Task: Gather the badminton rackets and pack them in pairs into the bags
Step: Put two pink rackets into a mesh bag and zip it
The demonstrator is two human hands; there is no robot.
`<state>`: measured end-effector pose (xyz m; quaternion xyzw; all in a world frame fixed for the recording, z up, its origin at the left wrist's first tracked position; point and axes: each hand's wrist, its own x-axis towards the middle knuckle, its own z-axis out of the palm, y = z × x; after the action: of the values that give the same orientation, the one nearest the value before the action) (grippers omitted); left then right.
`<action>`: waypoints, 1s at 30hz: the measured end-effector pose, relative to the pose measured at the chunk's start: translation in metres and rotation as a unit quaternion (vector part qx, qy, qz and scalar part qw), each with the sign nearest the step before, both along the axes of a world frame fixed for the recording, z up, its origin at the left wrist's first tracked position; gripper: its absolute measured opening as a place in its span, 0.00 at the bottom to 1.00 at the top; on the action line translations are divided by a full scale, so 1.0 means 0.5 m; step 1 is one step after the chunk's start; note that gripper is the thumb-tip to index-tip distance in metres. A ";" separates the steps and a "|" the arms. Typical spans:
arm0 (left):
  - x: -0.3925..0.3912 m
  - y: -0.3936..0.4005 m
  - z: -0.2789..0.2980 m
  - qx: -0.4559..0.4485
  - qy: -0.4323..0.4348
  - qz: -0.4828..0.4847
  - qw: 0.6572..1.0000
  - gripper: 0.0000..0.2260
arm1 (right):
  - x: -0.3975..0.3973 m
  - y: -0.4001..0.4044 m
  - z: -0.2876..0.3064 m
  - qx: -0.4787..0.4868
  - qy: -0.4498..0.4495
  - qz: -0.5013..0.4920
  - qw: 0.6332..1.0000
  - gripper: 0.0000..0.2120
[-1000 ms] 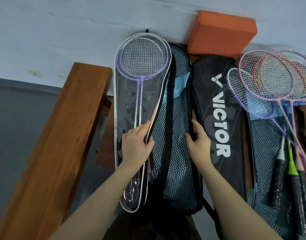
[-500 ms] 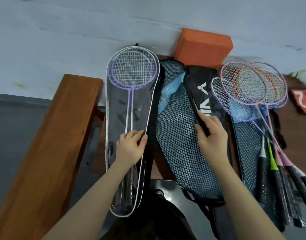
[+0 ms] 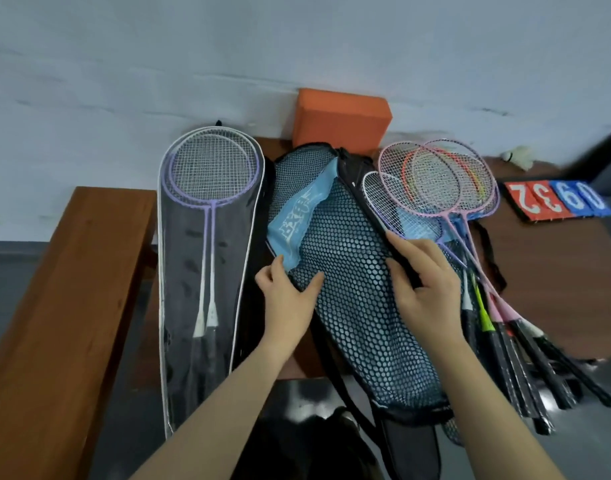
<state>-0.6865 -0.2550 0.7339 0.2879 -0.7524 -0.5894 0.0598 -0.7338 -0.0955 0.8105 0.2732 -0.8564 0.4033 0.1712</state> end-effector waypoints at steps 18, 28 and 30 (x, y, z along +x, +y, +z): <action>-0.153 0.286 0.110 -0.248 0.155 0.120 0.949 0.24 | -0.210 0.331 0.009 -0.082 -0.231 0.113 0.963 0.14; -0.201 0.300 0.181 -0.302 0.253 0.124 0.911 0.22 | -0.257 0.361 0.098 -0.178 -0.151 0.156 0.960 0.13; -0.205 0.284 0.162 -0.331 0.246 0.130 0.902 0.23 | -0.255 0.353 0.085 -0.177 -0.138 0.144 0.964 0.12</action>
<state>-0.7890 -0.1128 0.8151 0.1927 -0.8214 -0.3456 0.4108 -0.8611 0.0809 0.8529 0.3010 -0.7385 0.6022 0.0373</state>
